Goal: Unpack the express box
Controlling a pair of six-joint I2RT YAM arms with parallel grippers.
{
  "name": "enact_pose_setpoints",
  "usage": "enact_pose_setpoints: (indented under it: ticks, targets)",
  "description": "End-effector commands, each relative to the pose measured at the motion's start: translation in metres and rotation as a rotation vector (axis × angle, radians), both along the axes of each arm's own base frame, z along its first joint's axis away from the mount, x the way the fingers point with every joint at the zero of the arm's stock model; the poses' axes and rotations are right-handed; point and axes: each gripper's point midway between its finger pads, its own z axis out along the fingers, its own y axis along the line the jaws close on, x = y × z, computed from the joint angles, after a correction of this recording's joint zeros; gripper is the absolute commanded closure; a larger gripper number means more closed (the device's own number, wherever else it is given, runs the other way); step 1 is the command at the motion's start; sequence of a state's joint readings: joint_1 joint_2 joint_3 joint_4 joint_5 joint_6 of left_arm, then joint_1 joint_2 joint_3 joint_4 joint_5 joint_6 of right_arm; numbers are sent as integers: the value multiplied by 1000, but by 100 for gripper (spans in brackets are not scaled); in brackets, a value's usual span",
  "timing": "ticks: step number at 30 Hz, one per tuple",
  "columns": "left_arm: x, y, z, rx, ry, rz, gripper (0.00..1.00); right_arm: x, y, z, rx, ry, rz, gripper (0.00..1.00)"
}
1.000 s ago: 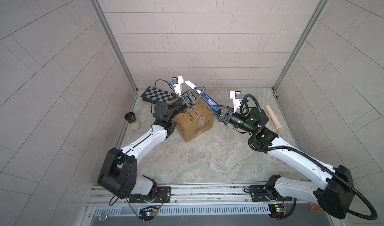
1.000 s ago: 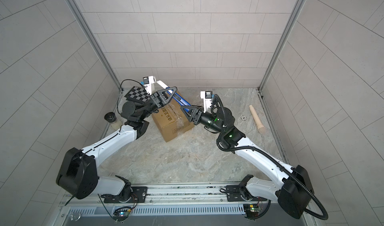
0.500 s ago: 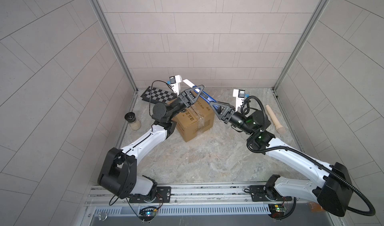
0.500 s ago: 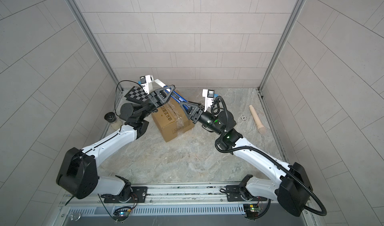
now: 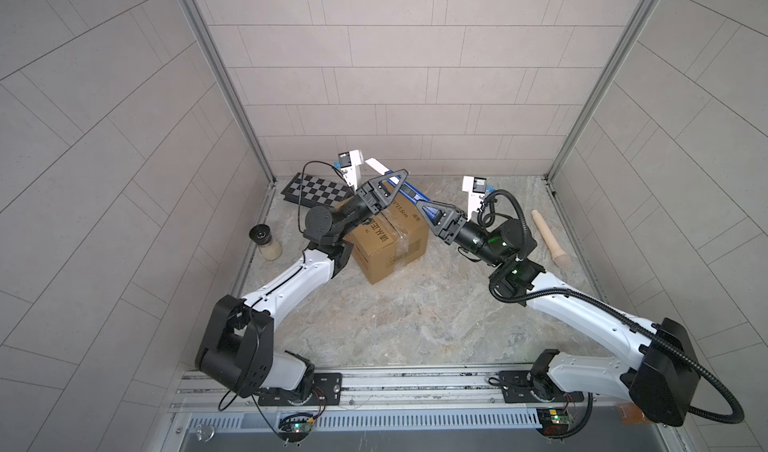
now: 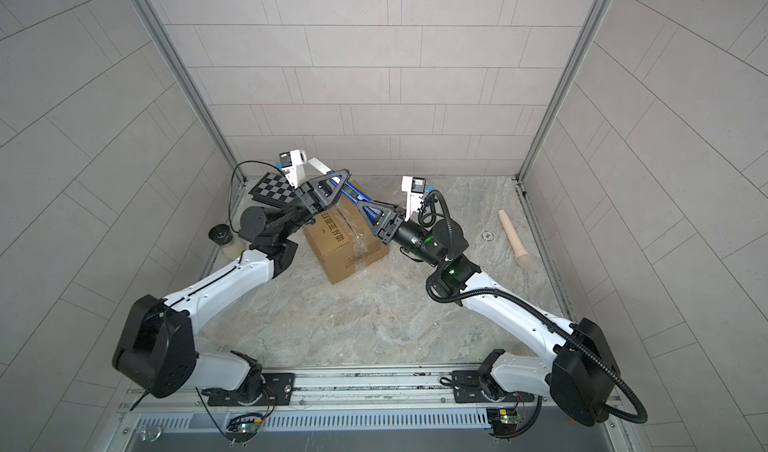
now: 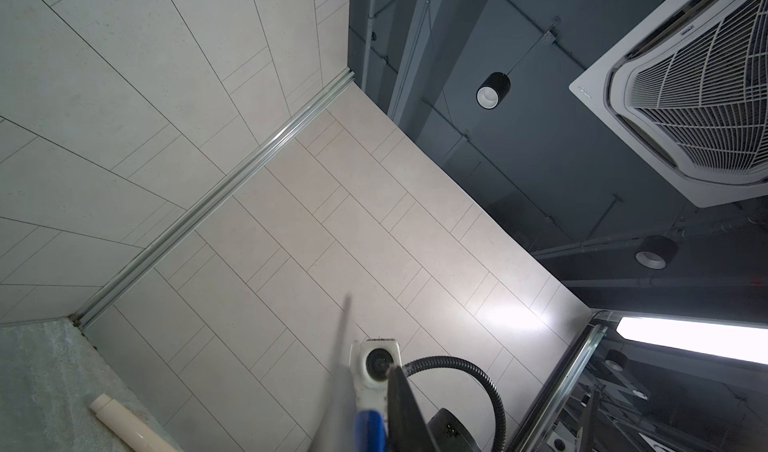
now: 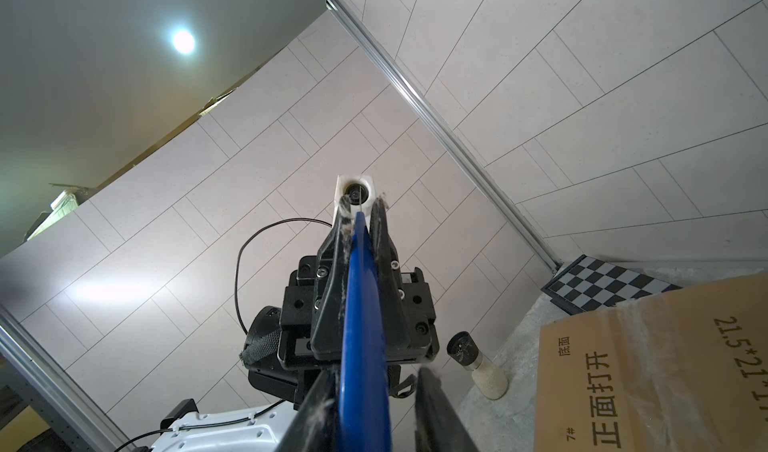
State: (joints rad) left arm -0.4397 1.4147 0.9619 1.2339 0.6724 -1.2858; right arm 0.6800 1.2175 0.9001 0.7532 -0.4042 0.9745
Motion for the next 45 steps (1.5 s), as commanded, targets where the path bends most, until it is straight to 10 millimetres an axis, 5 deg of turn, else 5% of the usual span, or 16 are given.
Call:
enact_pose_setpoints:
  ticks: [1,13,21,22,23,25,30,34,39,45]
  targets:
    - [-14,5,18,-31,-75,-6,100,-6,-1,23,49,-37,18,66]
    - [-15,5,17,-29,-73,-10,100,-5,3,24,49,-33,29,77]
    - [-11,2,10,3,-59,-7,100,-2,0,20,32,-12,2,100]
    - [-10,0,7,19,-54,0,89,-1,-3,18,20,-5,-18,100]
    - [-8,-1,2,43,-42,12,50,-1,-6,18,7,-6,-39,100]
    - [1,-4,-12,110,-5,47,1,-1,-17,17,-17,-5,-94,100]
    - [26,4,-69,394,133,221,0,5,-71,-5,-106,89,-317,100]
    - [35,47,-113,576,257,392,0,0,-105,-43,-237,187,-433,100]
    - [25,100,-162,764,351,569,0,-13,-114,-90,-278,272,-426,100]
    - [18,115,-197,840,399,622,0,-26,-109,-136,-232,355,-343,100]
